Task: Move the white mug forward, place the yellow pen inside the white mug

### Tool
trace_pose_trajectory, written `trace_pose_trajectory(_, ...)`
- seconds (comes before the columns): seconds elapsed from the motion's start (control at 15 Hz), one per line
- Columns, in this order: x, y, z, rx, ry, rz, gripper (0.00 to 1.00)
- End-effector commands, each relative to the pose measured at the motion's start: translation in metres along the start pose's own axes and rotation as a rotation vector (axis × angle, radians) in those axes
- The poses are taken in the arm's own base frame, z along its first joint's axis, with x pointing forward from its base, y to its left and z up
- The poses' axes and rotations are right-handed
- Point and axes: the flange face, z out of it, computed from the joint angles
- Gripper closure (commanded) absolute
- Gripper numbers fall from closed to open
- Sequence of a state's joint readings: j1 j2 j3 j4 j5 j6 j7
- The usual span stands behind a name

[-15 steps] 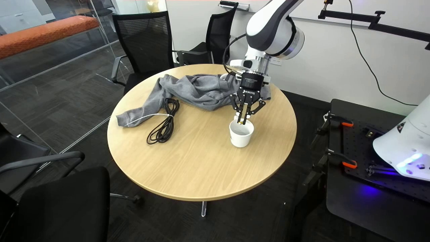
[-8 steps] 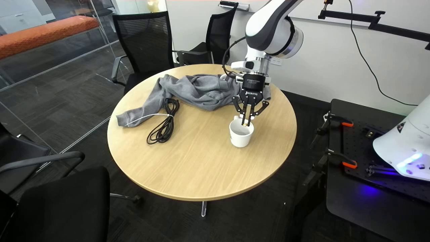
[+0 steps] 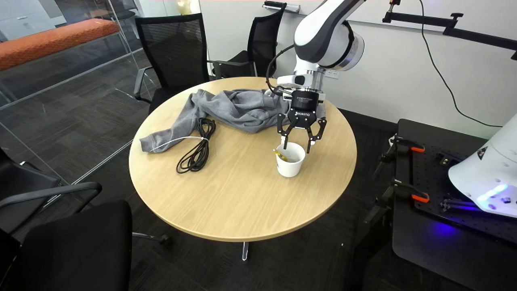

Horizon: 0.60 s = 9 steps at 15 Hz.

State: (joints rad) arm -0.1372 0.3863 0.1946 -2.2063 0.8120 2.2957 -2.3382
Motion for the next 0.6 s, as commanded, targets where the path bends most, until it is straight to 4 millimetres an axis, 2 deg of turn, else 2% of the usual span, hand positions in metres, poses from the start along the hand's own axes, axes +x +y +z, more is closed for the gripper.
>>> trace_pose_trajectory(0.0,0.013,-0.003,-0.011,0.002,-0.007,-0.043,0.01)
trace_pose_trajectory(0.53,0.045,-0.027,-0.034,-0.042,-0.051,-0.137,0.0)
